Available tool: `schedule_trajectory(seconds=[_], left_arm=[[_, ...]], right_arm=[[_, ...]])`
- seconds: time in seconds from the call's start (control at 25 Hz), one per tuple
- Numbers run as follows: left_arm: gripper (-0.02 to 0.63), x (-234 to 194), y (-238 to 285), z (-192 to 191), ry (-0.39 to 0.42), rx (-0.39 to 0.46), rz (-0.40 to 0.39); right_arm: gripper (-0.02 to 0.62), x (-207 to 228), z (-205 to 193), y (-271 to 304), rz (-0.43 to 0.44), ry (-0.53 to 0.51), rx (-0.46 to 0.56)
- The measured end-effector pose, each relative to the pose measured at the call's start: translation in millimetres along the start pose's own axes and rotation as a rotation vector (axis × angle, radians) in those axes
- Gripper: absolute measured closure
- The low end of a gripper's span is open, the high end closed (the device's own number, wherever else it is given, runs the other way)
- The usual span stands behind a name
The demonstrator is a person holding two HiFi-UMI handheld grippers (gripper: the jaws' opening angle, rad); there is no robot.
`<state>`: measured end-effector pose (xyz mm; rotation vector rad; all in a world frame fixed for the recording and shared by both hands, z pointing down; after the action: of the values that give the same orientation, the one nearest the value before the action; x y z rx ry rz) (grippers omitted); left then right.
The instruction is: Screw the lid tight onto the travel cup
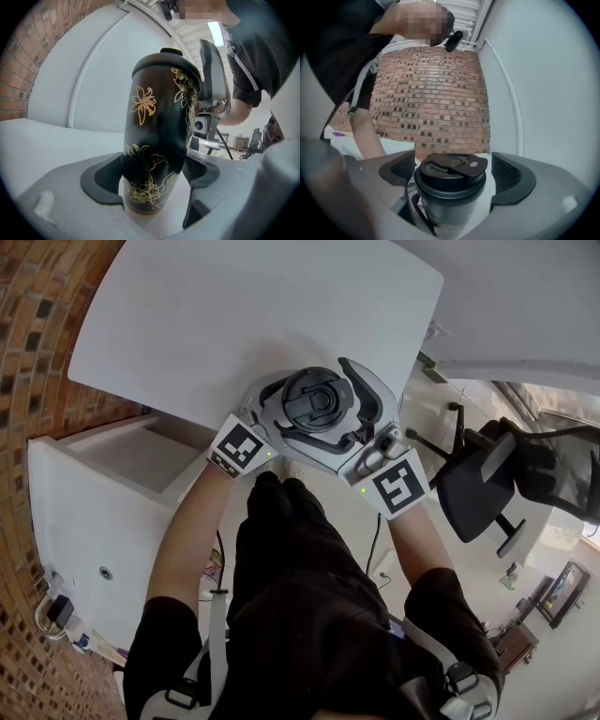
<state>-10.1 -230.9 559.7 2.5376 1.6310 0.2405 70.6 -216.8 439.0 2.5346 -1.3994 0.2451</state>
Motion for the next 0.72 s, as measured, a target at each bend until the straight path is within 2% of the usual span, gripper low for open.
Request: schedule_trajectory(seconds=[0.2,0.32,0.4,0.48,0.56,0.72], left_arm=[[0.207,0,1,0,-0.003,-0.003,-0.003],[0.206,0,1,0,-0.005,-0.002,-0.003],[0.206,0,0,0,-0.006,-0.002,-0.005],[0.206,0,0,0,-0.005,-0.002,-0.005],[0.206,0,0,0,-0.006,-0.001,-0.003],[0.207,0,0,0,-0.005,-0.001,0.001]], right_arm=[[0.097,7,6,2,0.232,-0.132,-0.121],[0.1,7,5,8,0.29,-0.168,-0.141],[0.101,6,2,10,0.298,-0.173,-0.16],[0.114,6,2,10,0.273,-0.164,-0.144],[0.118,4,4,9,0.205,-0.131,-0.081],[0.123,-4,4,3,-0.03,0.001,0.097]])
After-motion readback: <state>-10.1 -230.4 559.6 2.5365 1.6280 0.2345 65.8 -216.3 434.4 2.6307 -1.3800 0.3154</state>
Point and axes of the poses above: the fingertips, and each gripper's own axes: y forward along the fingers, x to its right, z out of its top, the point moved 7 cm from there along -y, backward along the fingers, and after that the axes turned 15 degrees about y, right-handed, at the moved point
